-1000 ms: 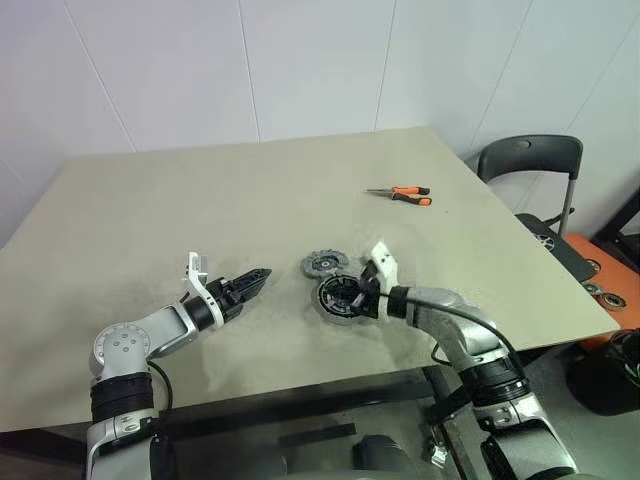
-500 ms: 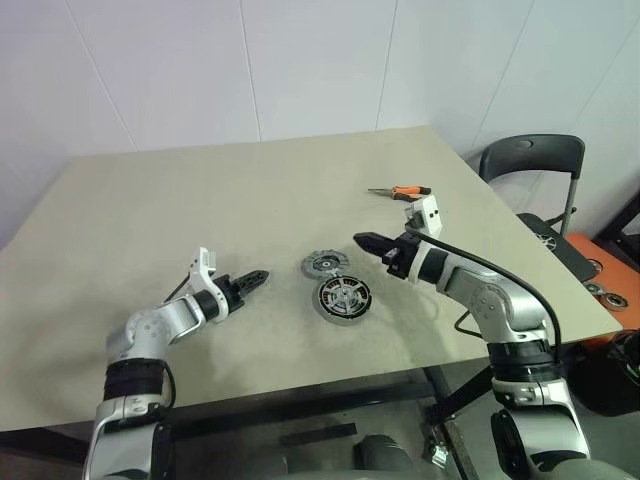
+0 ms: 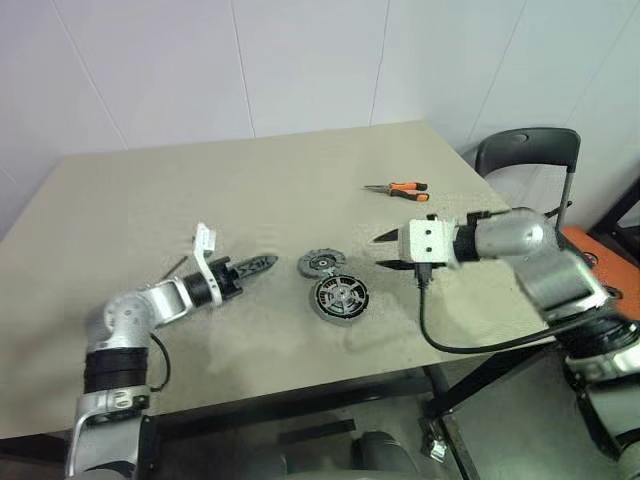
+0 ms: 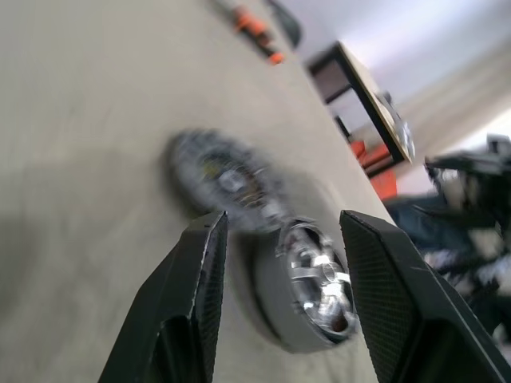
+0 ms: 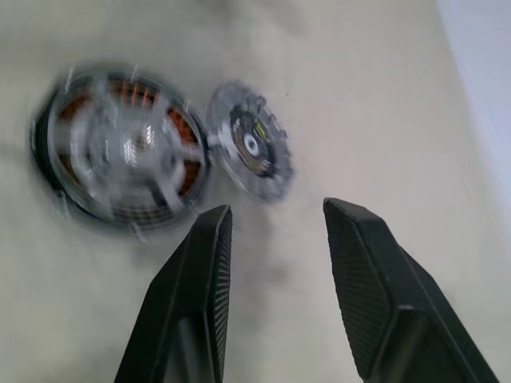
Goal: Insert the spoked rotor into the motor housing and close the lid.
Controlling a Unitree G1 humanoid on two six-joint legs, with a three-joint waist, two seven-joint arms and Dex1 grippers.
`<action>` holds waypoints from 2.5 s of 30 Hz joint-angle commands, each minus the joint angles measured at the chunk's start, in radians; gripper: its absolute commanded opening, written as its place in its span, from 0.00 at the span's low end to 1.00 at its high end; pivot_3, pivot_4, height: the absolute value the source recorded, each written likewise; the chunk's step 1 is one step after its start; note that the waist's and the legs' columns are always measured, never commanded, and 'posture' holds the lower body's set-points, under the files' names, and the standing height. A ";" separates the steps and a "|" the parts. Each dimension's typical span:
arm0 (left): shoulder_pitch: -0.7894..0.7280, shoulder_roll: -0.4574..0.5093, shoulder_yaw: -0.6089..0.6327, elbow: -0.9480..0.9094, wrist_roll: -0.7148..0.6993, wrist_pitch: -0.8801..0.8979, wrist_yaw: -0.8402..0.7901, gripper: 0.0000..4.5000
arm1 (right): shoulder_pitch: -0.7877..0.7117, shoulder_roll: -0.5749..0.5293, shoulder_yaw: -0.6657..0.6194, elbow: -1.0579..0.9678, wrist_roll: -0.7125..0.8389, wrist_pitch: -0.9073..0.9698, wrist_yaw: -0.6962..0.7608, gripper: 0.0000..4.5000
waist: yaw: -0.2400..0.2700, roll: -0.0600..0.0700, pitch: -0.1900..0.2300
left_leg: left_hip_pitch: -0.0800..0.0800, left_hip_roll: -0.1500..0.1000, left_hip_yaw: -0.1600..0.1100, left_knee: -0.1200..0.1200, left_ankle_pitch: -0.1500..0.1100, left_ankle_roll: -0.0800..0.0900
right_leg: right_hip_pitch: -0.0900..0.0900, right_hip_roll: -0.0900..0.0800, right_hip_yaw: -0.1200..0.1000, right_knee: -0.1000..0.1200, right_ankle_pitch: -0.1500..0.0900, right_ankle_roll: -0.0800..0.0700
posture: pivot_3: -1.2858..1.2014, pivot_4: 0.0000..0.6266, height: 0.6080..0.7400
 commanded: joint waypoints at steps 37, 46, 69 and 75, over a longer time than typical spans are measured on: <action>0.158 -0.006 0.016 -0.258 -0.066 0.027 0.078 0.53 | -0.298 0.272 0.240 0.706 -0.315 -0.816 0.105 0.42 | -0.032 0.000 0.003 | 0.004 0.000 0.000 0.003 0.002 -0.002 | 0.002 0.000 0.002 0.006 0.005 -0.009 | 0.52 0.00 1.00; 0.142 -0.014 0.010 -0.226 -0.057 0.016 0.094 0.53 | -0.319 0.333 0.273 0.714 -0.390 -0.902 0.022 0.07 | -0.037 0.000 0.003 | 0.003 0.000 -0.001 0.003 0.002 -0.003 | 0.001 0.000 0.002 0.006 0.005 -0.009 | 0.52 0.00 1.00; 0.136 -0.060 -0.009 -0.209 -0.042 -0.001 0.123 0.53 | -0.305 0.227 0.322 0.086 0.218 0.409 0.462 0.01 | -0.020 0.001 0.003 | 0.001 0.000 -0.004 0.003 0.003 -0.005 | -0.001 0.000 0.000 0.008 0.005 -0.010 | 0.52 0.00 1.00; 0.143 -0.070 -0.011 -0.213 -0.040 -0.002 0.125 0.53 | -0.317 0.274 0.309 0.074 0.178 0.620 0.442 0.01 | -0.003 0.000 0.003 | 0.002 0.000 -0.003 0.004 0.003 -0.005 | 0.000 0.000 -0.001 0.008 0.005 -0.009 | 0.52 0.00 1.00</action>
